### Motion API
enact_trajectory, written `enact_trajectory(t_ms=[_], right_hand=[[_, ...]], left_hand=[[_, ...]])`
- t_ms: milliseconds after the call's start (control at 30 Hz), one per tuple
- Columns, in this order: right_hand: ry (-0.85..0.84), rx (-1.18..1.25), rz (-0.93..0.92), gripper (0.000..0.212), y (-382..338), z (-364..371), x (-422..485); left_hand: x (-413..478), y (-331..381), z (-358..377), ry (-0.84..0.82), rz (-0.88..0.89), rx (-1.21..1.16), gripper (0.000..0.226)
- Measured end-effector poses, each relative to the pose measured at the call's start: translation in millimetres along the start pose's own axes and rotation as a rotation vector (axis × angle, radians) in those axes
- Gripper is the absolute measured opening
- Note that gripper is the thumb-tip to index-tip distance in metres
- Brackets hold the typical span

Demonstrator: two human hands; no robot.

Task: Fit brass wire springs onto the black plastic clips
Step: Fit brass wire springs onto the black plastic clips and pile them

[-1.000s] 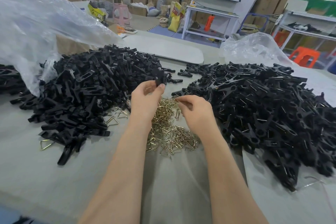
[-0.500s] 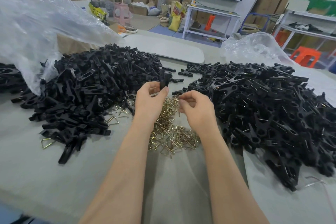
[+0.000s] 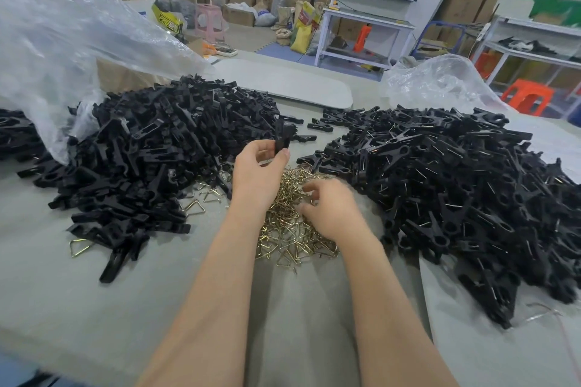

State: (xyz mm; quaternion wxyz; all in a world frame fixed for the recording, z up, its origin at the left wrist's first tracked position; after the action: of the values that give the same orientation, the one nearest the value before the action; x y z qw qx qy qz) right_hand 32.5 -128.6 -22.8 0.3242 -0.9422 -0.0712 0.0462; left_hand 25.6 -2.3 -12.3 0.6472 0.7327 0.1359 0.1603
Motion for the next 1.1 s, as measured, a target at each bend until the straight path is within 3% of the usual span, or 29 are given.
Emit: enact_trajectory(t_ms=[167, 333, 467, 700, 967, 1100], right_hand=[[0.167, 0.129, -0.026, 0.019, 1, 3, 6], [0.361, 0.388, -0.131, 0.015, 1, -11, 3], [0.294, 0.624, -0.112, 0.022, -1, -13, 1], [0.295, 0.607, -0.124, 0.015, -1, -16, -2], [0.380, 0.970, -0.123, 0.016, 5, -46, -6], [0.362, 0.928, -0.116, 0.010, 9, -50, -10]], left_hand=[[-1, 1, 0, 0.006, -0.004, 0.003, 0.013], [-1, 1, 0, 0.004, 0.005, -0.001, 0.014], [-2, 1, 0, 0.005, 0.005, 0.005, 0.013], [-1, 0, 0, -0.001, 0.027, 0.039, 0.015], [-5, 0, 5, -0.048, 0.294, 0.447, 0.021], [-9, 2, 9, -0.100, 0.428, 0.545, 0.027]])
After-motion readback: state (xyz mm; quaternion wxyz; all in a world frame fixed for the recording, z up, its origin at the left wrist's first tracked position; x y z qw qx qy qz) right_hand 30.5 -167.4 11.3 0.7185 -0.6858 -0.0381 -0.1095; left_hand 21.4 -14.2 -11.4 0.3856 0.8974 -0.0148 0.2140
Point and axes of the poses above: each hand's wrist, its own x-axis towards the middle knuckle, its own z-axis out of the palm, y = z × x, the point moved 2 cm from there along x, towards the middle knuckle, and after that the axes turned 9 degrees about x, right-handed, at the moved point
